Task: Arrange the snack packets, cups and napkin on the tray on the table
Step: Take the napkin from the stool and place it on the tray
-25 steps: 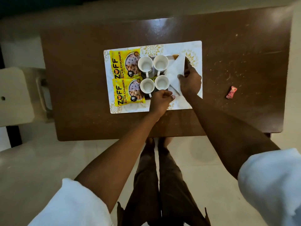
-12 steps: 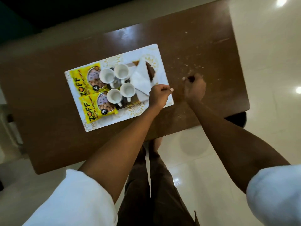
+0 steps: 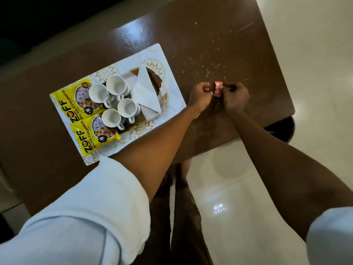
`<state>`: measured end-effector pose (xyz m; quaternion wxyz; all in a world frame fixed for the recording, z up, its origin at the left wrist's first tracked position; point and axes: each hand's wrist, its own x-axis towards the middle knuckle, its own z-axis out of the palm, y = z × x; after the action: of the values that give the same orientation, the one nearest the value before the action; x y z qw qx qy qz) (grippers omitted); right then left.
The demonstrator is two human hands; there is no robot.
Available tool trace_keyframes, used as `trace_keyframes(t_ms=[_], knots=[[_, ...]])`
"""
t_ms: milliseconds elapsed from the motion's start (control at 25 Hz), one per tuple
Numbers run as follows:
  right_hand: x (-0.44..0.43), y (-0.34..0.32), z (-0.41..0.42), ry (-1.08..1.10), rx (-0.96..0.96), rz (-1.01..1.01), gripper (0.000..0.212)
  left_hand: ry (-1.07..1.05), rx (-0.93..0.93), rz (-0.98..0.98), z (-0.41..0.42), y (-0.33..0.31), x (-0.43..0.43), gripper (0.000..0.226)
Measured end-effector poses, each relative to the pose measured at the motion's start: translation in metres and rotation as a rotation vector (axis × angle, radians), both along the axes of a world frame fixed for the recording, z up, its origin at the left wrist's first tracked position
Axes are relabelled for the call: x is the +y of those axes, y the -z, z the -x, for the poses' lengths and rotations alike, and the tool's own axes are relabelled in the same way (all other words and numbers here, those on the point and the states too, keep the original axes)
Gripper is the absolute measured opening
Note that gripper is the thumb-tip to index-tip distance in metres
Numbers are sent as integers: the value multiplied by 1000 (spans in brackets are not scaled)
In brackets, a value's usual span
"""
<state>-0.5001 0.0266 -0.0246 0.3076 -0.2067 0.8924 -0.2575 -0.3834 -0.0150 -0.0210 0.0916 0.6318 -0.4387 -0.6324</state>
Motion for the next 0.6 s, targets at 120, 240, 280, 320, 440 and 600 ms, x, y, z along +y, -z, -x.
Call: trace_keyframes(t_ms=[120, 240, 280, 320, 440, 600], knots=[[-9, 4, -4, -55, 25, 1, 23, 42, 37, 10, 8, 6, -4, 40], [-14, 5, -10, -73, 17, -1, 25, 51, 23, 10, 6, 4, -3, 39], [-15, 5, -13, -88, 3, 2, 25, 51, 3, 27, 2, 3, -2, 38], [-18, 6, -19, -112, -11, 3, 25, 49, -18, 48, -3, 1, -2, 38], [-31, 6, -41, -187, -34, 12, 27, -3, -58, 97, -24, -1, -4, 38], [-49, 6, -79, -285, -75, 60, 28, -134, -70, 178, -57, -7, -4, 35]])
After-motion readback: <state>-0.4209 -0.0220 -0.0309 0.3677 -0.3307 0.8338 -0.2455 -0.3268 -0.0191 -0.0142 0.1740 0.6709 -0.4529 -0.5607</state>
